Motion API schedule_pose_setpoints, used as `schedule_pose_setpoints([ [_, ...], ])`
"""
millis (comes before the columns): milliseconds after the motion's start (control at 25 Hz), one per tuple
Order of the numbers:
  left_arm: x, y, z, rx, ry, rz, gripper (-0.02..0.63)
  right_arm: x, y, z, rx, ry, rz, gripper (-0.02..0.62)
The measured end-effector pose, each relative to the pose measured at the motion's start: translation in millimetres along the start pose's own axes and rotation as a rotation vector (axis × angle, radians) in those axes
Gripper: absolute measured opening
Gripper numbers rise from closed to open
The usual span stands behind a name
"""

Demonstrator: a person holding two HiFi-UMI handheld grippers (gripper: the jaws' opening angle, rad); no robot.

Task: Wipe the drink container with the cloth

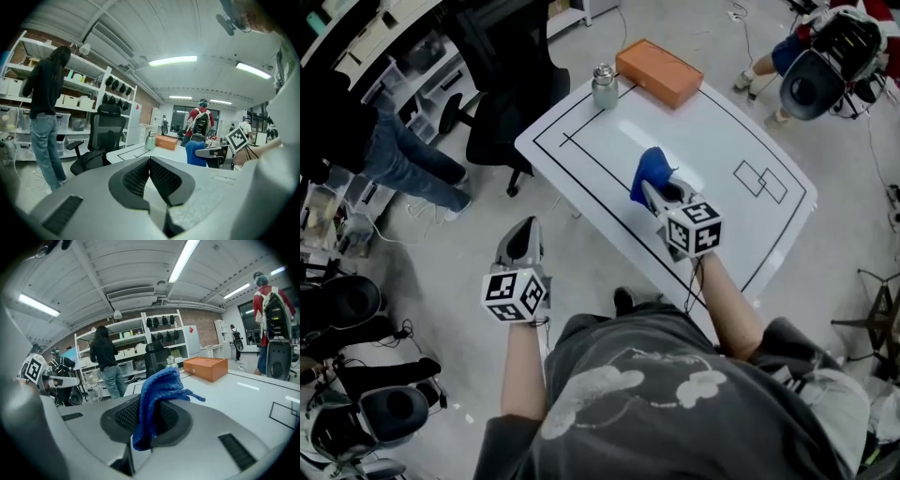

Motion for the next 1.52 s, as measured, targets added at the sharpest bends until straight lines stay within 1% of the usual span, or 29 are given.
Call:
schedule_pose_setpoints([
  [120, 9.0, 22.1, 4.1, -0.021, 0.016, -0.045, 0.003, 7.0, 2.3, 2.4, 0.020, 0.037, -0.018, 0.044],
  [280, 16.5, 48.3, 13.2, -0.032, 0.049, -0.113, 0.003, 13.2, 5.5, 5.3, 0.031, 0.056, -0.029, 0.044],
  [400, 13.9, 67.6, 17.5, -0.049, 0.083, -0.160, 0.003, 18.8, 6.0, 4.2, 0.034, 0.072, -0.050, 0.044],
  [560, 5.5, 96.0, 25.1, -0.053, 0.087, -0.210, 0.003, 28.6, 9.3, 5.3, 0.050, 0.100, -0.096, 0.044],
  [800, -14.0, 158.5, 28.9, -0.087, 0.105, -0.341, 0.003, 37.8, 27.0, 8.3, 0.061, 0.138, -0.203, 0.044],
  [1040, -43.7, 228.6, 44.2, -0.104, 0.116, -0.469, 0.003, 44.5, 56.7, 19.4, 0.056, 0.171, -0.321, 0.044],
  [1160, -57.2, 262.8, 54.3, -0.104, 0.138, -0.524, 0.003, 51.9, 73.7, 28.7, 0.068, 0.196, -0.384, 0.044],
  [1320, -72.7, 302.6, 67.4, -0.110, 0.141, -0.602, 0.003, 54.3, 93.3, 46.0, 0.070, 0.205, -0.457, 0.044],
  [1440, -83.1, 328.0, 78.0, -0.117, 0.145, -0.659, 0.003, 53.3, 105.6, 62.8, 0.072, 0.207, -0.499, 0.044],
  [1520, -88.8, 344.3, 84.5, -0.121, 0.160, -0.683, 0.003, 54.4, 113.9, 73.4, 0.076, 0.210, -0.520, 0.044],
])
Point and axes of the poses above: the fingertips, and each gripper's own axes: y forward along the fingers, x to its right, z out of its top, the point moved 10 cm from there along -y, backward along the fingers, and after that the axes turned 5 degrees about y, right-handed, at the moved point
